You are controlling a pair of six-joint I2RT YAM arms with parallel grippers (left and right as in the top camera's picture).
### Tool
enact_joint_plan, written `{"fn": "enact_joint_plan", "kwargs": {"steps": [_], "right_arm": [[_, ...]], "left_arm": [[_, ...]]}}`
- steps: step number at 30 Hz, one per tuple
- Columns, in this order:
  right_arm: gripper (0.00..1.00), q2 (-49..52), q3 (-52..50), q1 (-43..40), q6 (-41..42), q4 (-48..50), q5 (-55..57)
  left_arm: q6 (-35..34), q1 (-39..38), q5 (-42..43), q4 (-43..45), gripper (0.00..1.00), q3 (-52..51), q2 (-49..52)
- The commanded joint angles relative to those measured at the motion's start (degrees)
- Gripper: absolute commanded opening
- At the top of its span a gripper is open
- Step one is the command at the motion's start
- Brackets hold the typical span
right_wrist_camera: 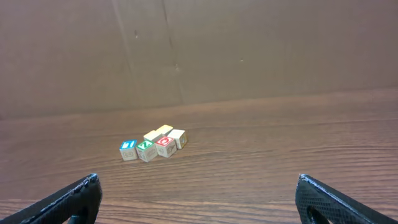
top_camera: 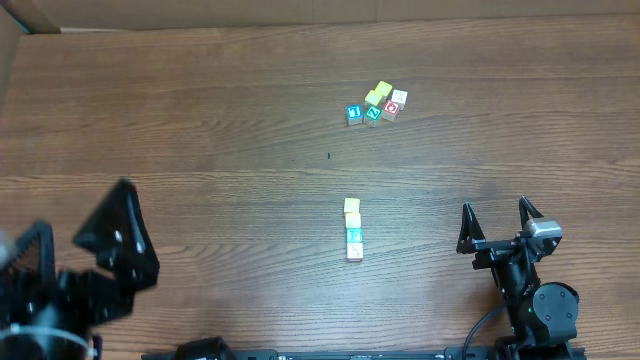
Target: Flip 4 blocks
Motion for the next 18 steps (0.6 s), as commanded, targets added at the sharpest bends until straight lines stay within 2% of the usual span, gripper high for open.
{"fn": "enact_joint_plan", "kwargs": {"steps": [1,6,10,18], "right_arm": [[1.0,-0.6,-0.6,-0.4,-0.2,0.3,-0.5],[1.0,-0.6,-0.6,-0.4,-0.2,0.3,-0.5],[1.0,-0.6,-0.6,-0.4,-0.2,0.3,-0.5],[1.0,-0.6,-0.6,-0.4,-0.2,0.3,-0.5]], "left_arm": [[0.4,-0.4,-0.1,-2.9,1.0,-0.3,-1.3],[0.7,-0.4,-0.9,-10.1,1.0,-0.3,-3.9],[0.7,-0.4,-1.0,-12.5,1.0,-2.4,-5.9],[0.6,-0.4,-1.0,-11.7,1.0,-19.3,-15.7]]}}
